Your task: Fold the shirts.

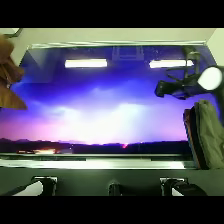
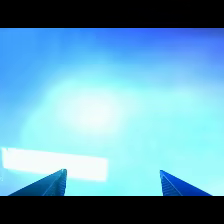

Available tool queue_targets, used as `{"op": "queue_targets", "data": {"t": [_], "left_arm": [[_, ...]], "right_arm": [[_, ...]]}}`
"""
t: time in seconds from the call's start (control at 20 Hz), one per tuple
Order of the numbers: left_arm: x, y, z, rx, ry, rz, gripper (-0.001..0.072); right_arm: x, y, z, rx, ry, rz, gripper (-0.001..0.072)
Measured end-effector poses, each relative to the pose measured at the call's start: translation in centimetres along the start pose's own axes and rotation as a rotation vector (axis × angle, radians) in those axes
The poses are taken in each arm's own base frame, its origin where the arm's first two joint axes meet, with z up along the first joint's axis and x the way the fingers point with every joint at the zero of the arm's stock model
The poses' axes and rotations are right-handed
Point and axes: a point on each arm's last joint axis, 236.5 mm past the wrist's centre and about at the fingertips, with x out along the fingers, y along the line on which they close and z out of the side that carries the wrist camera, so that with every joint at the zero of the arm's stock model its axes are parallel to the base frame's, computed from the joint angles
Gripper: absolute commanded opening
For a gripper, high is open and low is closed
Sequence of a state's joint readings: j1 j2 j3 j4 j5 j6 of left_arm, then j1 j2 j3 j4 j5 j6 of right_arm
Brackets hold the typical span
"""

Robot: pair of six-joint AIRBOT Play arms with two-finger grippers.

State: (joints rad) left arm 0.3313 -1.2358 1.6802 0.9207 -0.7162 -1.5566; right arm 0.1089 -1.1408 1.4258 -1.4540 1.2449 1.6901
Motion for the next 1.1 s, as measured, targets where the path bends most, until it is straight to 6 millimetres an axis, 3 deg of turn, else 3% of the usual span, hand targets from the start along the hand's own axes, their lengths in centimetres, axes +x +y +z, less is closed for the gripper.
{"op": "queue_targets", "data": {"t": [0.1,0.2,0.35,0.45,0.55,0.65,0.9,0.95,1.0,1.05,1.1], "left_arm": [[-2.7,-7.9,-3.2,0.108,0.091,-0.135,0.0025],[-5.0,-13.9,-7.4,0.194,0.204,-0.258,0.0025],[-8.3,-21.1,-13.8,0.282,0.359,-0.435,0.0026],[-9.6,-24.1,-18.0,0.332,0.455,-0.518,0.0026],[-9.6,-25.3,-22.6,0.381,0.560,-0.550,0.0026],[-9.0,-25.3,-27.9,0.419,0.684,-0.553,0.0026],[-7.0,-21.2,-43.5,0.468,1.045,-0.471,0.0034],[-6.9,-20.3,-46.3,0.471,1.111,-0.453,0.0209],[-6.7,-19.6,-48.4,0.468,1.159,-0.439,0.0586],[-6.5,-18.8,-50.0,0.465,1.197,-0.423,0.0682],[-6.1,-18.2,-50.6,0.460,1.220,-0.406,0.0682]], "right_arm": [[-2.9,-0.1,0.7,-0.015,-0.073,-0.009,0.0667],[-5.6,-0.1,0.9,-0.027,-0.131,-0.015,0.0667],[-8.6,-0.1,0.6,-0.037,-0.179,-0.023,0.0667],[-9.6,-0.3,-0.1,-0.040,-0.180,-0.030,0.0667],[-10.1,-0.4,-0.9,-0.041,-0.157,-0.038,0.0667],[-10.3,-0.7,-1.8,-0.042,-0.126,-0.048,0.0667],[-9.0,-1.3,-3.7,-0.037,-0.019,-0.068,0.0667],[-8.3,-1.4,-3.9,-0.033,0.010,-0.072,0.0666],[-7.4,-1.5,-4.2,-0.029,0.040,-0.076,0.0666],[-6.4,-1.6,-4.4,-0.026,0.075,-0.079,0.0666],[-5.3,-1.6,-4.6,-0.023,0.109,-0.077,0.0666]]}}
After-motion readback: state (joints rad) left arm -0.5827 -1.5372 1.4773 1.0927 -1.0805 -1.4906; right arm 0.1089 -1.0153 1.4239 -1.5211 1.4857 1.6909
